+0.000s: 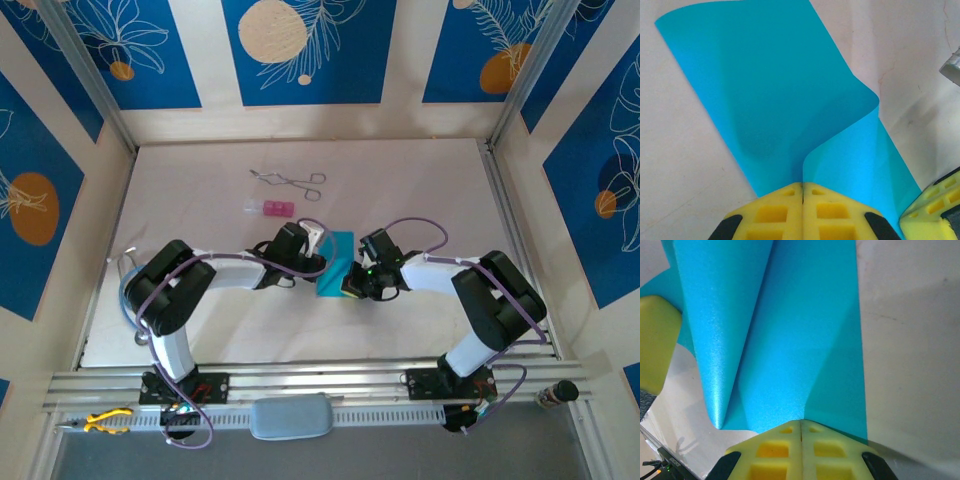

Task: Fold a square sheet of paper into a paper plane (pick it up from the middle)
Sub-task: Fold the triangle a second time at the center of the table.

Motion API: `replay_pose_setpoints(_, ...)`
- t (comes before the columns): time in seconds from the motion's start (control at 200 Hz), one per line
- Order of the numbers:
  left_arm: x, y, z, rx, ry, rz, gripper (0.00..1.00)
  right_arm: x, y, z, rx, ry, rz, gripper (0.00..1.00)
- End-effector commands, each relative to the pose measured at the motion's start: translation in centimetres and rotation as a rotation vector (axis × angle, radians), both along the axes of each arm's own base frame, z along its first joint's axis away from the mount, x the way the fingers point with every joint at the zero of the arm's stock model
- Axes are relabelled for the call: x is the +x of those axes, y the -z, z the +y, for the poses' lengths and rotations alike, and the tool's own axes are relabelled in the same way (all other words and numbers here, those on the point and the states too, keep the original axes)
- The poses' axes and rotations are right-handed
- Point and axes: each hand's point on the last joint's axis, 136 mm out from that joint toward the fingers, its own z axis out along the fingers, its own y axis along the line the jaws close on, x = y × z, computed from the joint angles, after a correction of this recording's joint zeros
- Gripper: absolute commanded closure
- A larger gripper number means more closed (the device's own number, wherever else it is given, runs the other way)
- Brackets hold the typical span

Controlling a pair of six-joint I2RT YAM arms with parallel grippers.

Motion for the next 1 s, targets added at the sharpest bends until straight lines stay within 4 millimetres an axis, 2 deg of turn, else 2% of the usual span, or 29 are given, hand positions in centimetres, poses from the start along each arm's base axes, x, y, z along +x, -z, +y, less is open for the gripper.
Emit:
replay_pose_setpoints(0.0, -0.1, 1.4, 0.6, 0.009, -0.012, 0.051, 1.00, -2.2, 2.3, -2.2, -0.112, 0.002, 0.100, 1.00)
replay_pose_setpoints(0.265, 0.0, 1.5, 0.3, -0.005, -0.001, 0.062, 1.00, -2.3, 2.4, -2.1, -0.113, 0.001, 0.105, 1.00)
replay_pose_setpoints(0.57, -0.1, 1.8, 0.9, 0.000, -0.028, 0.075, 1.00, -2.2, 2.4, -2.1, -0.114, 0.000, 0.104, 1.00)
replay_pose_setpoints(0.835, 0.0, 0.0, 0.6, -0.063, -0.029, 0.022, 1.00, -2.3, 2.4, -2.2, -0.114, 0.000, 0.105, 1.00)
replay_pose_setpoints(0.995, 0.1, -0.1, 0.7, -0.069, -0.033, 0.012, 1.00, -2.3, 2.4, -2.1, -0.113, -0.002, 0.104, 1.00)
